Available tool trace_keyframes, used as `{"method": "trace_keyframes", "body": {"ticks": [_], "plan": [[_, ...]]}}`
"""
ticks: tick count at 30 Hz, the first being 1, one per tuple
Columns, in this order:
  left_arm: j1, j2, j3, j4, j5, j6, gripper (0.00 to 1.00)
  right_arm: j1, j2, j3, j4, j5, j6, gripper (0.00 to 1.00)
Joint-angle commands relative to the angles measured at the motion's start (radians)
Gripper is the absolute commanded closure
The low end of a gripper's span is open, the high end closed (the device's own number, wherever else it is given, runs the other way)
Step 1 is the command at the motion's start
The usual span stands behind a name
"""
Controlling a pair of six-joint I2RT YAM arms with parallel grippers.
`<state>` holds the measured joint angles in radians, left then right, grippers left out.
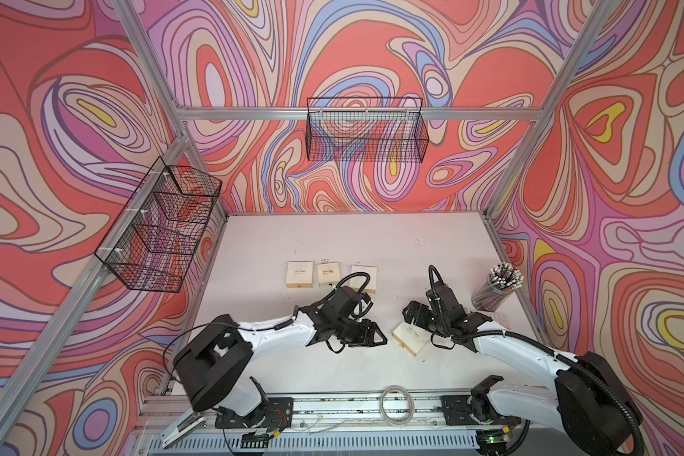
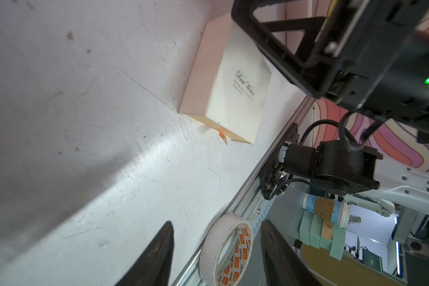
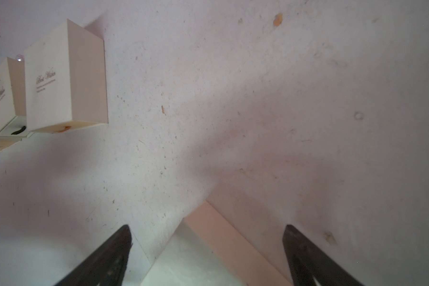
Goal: Take out the earrings from the drawer-style jewelry box
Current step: Adjust the jewelry box at the center of the board.
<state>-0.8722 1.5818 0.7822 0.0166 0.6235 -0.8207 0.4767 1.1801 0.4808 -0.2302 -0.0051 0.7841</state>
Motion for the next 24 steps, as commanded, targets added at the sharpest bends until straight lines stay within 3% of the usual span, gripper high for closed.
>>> {"method": "trace_keyframes", "body": {"ticks": [1,9,17,24], "plan": [[-0.015,0.103,0.074,0.084,0.032,-0.025,0.58,-0.005,-0.027,-0.030,0.048,-0.028,0.064,0.02],[-0.018,0.238,0.151,0.137,-0.013,-0.061,0.78,-0.005,-0.060,-0.082,0.091,-0.090,0.112,0.03],[-0.017,0.309,0.191,0.253,0.009,-0.102,0.79,-0.005,-0.120,-0.107,0.088,-0.083,0.151,0.03],[-0.010,0.364,0.283,0.221,0.006,-0.082,0.79,-0.004,-0.126,-0.116,0.078,-0.021,0.152,0.03]]}}
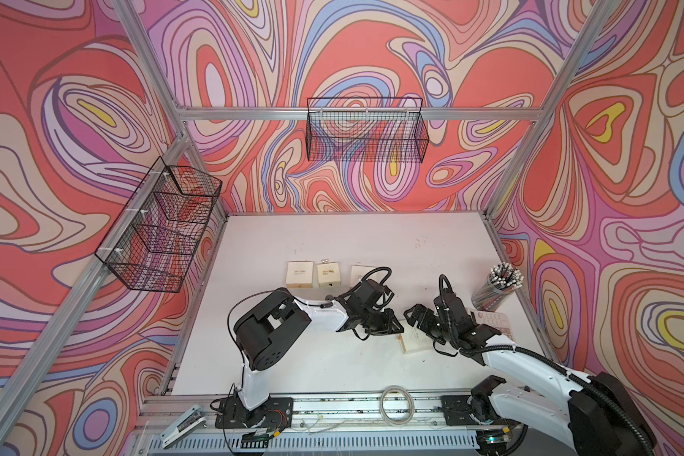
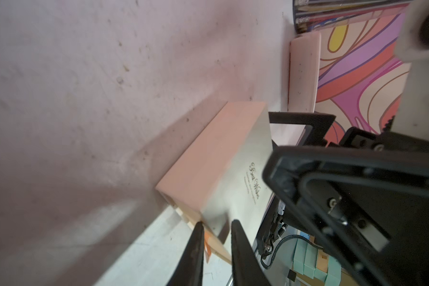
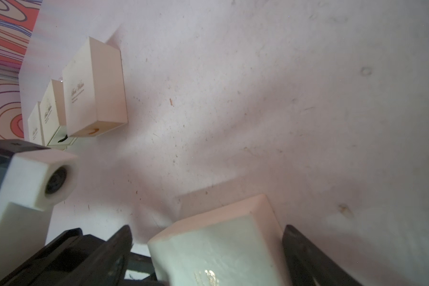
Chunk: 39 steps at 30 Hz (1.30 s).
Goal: Take out the earrings from the drawer-style jewelry box
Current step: Adjust the jewelry box at the center of the board, then open the drawer in the jewelry box.
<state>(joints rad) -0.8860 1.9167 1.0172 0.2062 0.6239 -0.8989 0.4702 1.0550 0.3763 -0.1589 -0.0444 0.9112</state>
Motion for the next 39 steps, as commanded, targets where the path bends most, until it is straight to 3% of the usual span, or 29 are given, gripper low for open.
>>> {"method": "trace_keyframes", "body": {"ticks": [1,4,10,14,23,30,39], "plan": [[0.009,0.030,0.046,0.042,0.008,-0.012,0.79,0.001,0.008,-0.008,0.010,0.023,0.021,0.02],[0.027,-0.020,-0.012,0.078,-0.011,-0.031,0.77,0.001,0.031,0.015,-0.002,0.034,0.010,0.02],[0.037,-0.192,-0.154,0.062,-0.023,-0.024,0.62,0.001,0.016,0.013,0.003,0.036,0.015,0.03],[0.030,-0.212,-0.208,0.067,-0.008,-0.045,0.59,0.001,-0.002,0.019,-0.011,0.039,0.015,0.03],[0.012,-0.094,-0.178,0.147,0.037,-0.089,0.64,0.002,-0.100,0.065,-0.142,0.133,-0.034,0.04],[0.012,-0.032,-0.146,0.172,0.044,-0.107,0.71,0.001,-0.192,0.066,-0.126,0.048,-0.094,0.06],[0.012,0.002,-0.128,0.203,0.052,-0.116,0.74,0.002,-0.188,0.028,-0.024,-0.083,-0.112,0.10]]}}
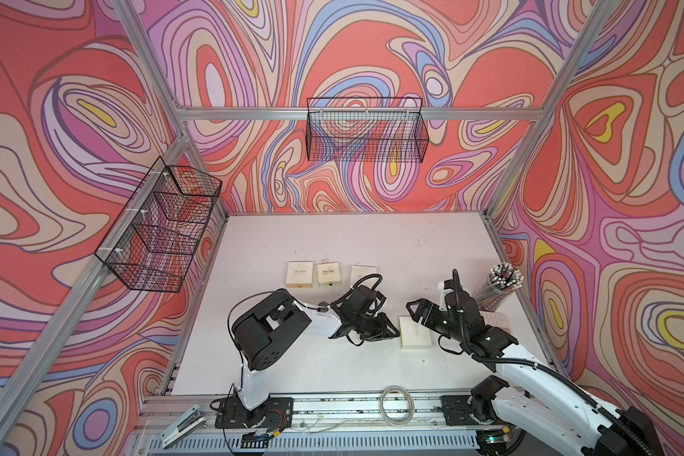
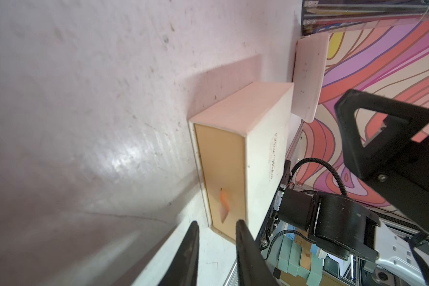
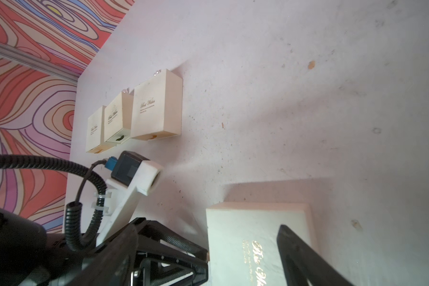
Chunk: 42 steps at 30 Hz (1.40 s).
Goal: Take out the earrings from the drawer-style jewelry box
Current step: Open the drawer in the jewelry box.
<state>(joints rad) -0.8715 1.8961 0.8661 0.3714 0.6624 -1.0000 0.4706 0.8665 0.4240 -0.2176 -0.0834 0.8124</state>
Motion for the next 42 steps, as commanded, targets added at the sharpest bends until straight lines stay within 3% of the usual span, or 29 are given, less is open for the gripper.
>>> {"method": "trace_keyframes", "body": {"ticks": [1,11,20,30,42], "plan": [[-0.002,0.027,0.025,0.037,0.014,-0.015,0.74,0.003,0.001,-0.020,0.037,-0.047,-0.015,0.10],[-0.003,0.055,0.045,0.049,0.020,-0.019,0.83,0.003,0.051,-0.047,0.098,-0.100,-0.007,0.11],[-0.001,0.074,0.037,0.113,0.035,-0.048,1.00,0.006,0.108,-0.082,0.159,-0.108,0.009,0.12],[0.003,0.006,0.004,-0.003,-0.009,0.004,1.00,0.006,0.156,-0.123,0.186,-0.105,0.043,0.12],[0.026,-0.033,-0.088,-0.012,-0.058,-0.023,1.00,0.007,0.164,-0.144,0.175,-0.081,0.048,0.13]]}}
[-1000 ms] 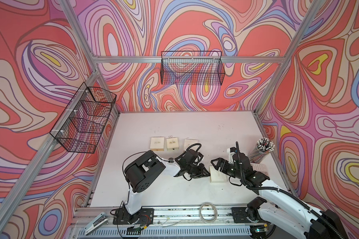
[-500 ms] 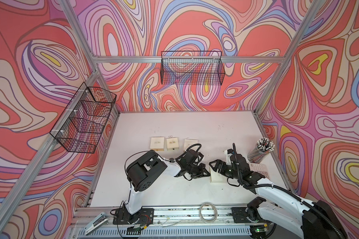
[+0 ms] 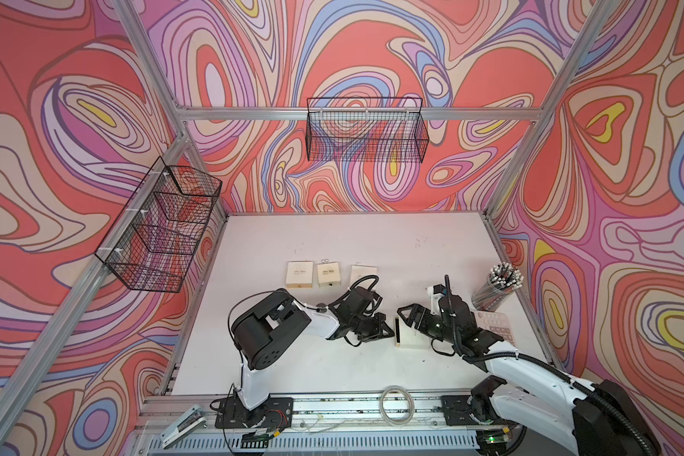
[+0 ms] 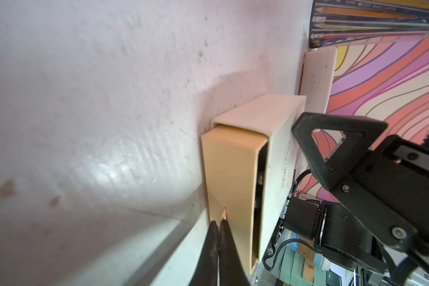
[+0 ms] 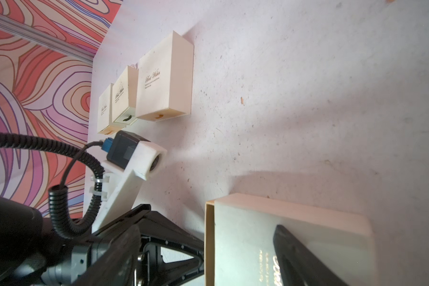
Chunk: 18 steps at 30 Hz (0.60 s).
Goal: Take out the earrings from the drawer-style jewelry box
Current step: Open the drawer in the jewelry box.
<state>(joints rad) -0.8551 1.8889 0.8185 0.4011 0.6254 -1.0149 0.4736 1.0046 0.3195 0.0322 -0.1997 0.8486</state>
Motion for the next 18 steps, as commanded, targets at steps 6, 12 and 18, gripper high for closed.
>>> {"method": "trace_keyframes", "body": {"ticks": [6,12,18], "plan": [[0.031,-0.076,-0.118,-0.028,-0.059,-0.026,1.00,0.003,0.025,-0.042,-0.079,0.044,0.009,0.13],[0.042,-0.121,-0.173,-0.027,-0.080,-0.032,1.00,0.002,0.020,-0.036,-0.087,0.042,0.003,0.13],[0.050,-0.144,-0.196,-0.030,-0.108,-0.038,1.00,0.003,0.021,-0.031,-0.092,0.042,-0.002,0.13]]}}
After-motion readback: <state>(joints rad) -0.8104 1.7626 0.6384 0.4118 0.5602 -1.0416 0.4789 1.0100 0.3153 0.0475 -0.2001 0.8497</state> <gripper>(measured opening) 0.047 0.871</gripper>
